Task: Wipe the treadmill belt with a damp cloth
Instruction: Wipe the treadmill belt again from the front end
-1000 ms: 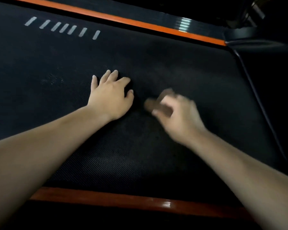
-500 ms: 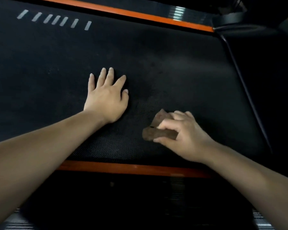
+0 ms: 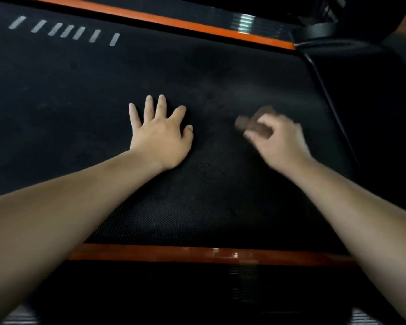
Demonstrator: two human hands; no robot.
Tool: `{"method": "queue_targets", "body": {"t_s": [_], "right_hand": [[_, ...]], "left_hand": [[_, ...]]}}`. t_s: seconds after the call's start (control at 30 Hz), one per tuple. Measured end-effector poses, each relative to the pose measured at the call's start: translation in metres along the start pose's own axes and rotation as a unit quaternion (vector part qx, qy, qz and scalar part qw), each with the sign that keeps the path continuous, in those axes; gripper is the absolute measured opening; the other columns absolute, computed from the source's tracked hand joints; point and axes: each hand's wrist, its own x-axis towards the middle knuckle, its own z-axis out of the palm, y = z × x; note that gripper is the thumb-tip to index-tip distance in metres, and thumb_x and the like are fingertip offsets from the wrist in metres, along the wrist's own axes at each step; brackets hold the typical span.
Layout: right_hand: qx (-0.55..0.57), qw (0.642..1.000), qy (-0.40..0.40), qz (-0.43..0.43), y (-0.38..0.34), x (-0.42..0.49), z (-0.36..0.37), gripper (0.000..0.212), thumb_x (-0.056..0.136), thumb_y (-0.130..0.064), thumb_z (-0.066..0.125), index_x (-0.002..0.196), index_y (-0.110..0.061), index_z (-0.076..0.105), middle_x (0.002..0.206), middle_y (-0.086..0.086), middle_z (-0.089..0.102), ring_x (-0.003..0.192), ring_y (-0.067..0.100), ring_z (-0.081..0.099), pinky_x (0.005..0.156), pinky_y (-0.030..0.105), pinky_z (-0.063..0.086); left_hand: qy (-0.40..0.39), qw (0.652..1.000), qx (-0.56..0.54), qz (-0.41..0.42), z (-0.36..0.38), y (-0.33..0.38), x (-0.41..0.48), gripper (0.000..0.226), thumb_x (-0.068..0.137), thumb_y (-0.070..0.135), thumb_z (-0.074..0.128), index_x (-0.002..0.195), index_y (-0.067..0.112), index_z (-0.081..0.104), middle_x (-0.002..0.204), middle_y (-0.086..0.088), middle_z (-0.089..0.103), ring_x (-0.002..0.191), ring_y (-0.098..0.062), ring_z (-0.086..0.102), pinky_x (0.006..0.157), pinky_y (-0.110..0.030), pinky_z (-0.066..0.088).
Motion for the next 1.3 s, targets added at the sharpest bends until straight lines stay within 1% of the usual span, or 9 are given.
{"method": "queue_targets", "body": {"t_s": [0.07,0.3,0.47,0.6,0.7,0.83,1.1,1.23,1.3], "right_hand": [[0.010,0.999,0.001,0.049,0.005,0.017,0.003,0.015,0.089,-0.046,0.069,0.093,-0.032,0.064,0.087,-0.013,0.056,0.090,0.019,0.059,0.093,0.051,0.048],[0.033,0.995,-0.075,-0.053,0.004,0.006,-0.001,0.017,0.086,-0.042,0.074,0.082,-0.035,0.059,0.087,-0.016,0.054,0.089,0.013,0.055,0.094,0.041,0.040],[0.000,0.999,-0.004,0.032,0.020,0.087,0.005,0.017,0.088,-0.050,0.068,0.090,-0.034,0.061,0.091,-0.008,0.060,0.093,0.019,0.058,0.097,0.051,0.046],[0.041,0.996,-0.059,-0.049,0.018,0.054,0.007,0.014,0.087,-0.045,0.071,0.088,-0.033,0.063,0.094,-0.010,0.062,0.091,0.016,0.060,0.094,0.049,0.046],[0.004,0.994,-0.077,-0.081,0.027,0.069,0.003,0.017,0.086,-0.047,0.071,0.088,-0.031,0.065,0.094,-0.008,0.063,0.093,0.018,0.060,0.097,0.049,0.042],[-0.019,0.996,0.038,0.072,0.048,0.151,0.002,0.021,0.087,-0.050,0.067,0.089,-0.030,0.060,0.089,-0.005,0.060,0.098,0.030,0.063,0.096,0.049,0.046],[0.013,0.999,-0.030,-0.013,0.044,0.166,0.021,0.018,0.087,-0.046,0.071,0.082,-0.032,0.060,0.082,-0.010,0.061,0.087,0.019,0.060,0.093,0.045,0.047],[-0.024,0.991,0.078,0.103,0.057,0.223,0.022,0.023,0.089,-0.052,0.065,0.092,-0.030,0.059,0.087,-0.007,0.058,0.104,0.030,0.062,0.102,0.045,0.043],[-0.029,0.987,0.086,0.130,0.058,0.234,0.027,0.022,0.089,-0.052,0.064,0.096,-0.031,0.060,0.090,-0.007,0.057,0.107,0.029,0.061,0.105,0.046,0.040]], "left_hand": [[-0.006,1.000,0.001,-0.010,0.002,0.003,0.007,0.059,0.104,0.055,0.027,0.158,0.032,0.027,0.172,-0.016,0.004,0.158,-0.039,-0.009,0.121,-0.067,-0.010],[0.024,0.999,-0.011,-0.028,0.004,0.022,0.028,0.048,0.103,0.049,0.037,0.137,0.016,0.043,0.155,-0.031,0.028,0.153,-0.052,0.004,0.121,-0.071,0.000],[0.025,0.999,0.018,-0.012,0.015,0.022,0.030,0.062,0.101,0.061,0.024,0.151,0.025,0.029,0.168,-0.027,0.008,0.156,-0.044,-0.008,0.120,-0.069,-0.007],[0.015,0.998,0.046,0.030,0.013,0.022,0.031,0.067,0.102,0.063,0.016,0.163,0.034,0.013,0.171,-0.018,-0.002,0.157,-0.039,-0.014,0.123,-0.063,-0.009],[0.015,0.998,0.060,0.028,0.014,0.023,0.030,0.068,0.101,0.064,0.013,0.163,0.036,0.011,0.172,-0.016,-0.001,0.157,-0.038,-0.011,0.123,-0.064,-0.008],[0.010,0.998,0.063,0.024,0.014,0.025,0.030,0.069,0.101,0.064,0.012,0.163,0.035,0.010,0.172,-0.015,0.001,0.158,-0.038,-0.009,0.123,-0.064,-0.006],[0.008,0.997,0.073,0.023,0.014,0.025,0.032,0.075,0.095,0.068,0.001,0.163,0.037,0.006,0.172,-0.013,-0.001,0.158,-0.035,-0.011,0.124,-0.063,-0.006],[0.010,0.998,0.065,0.021,0.012,0.026,0.031,0.075,0.095,0.068,0.003,0.163,0.038,0.006,0.172,-0.012,-0.002,0.158,-0.034,-0.012,0.124,-0.062,-0.006],[0.007,0.998,0.061,0.024,0.011,0.026,0.031,0.074,0.095,0.068,0.003,0.163,0.038,0.006,0.172,-0.012,-0.002,0.158,-0.035,-0.013,0.124,-0.062,-0.007]]}}
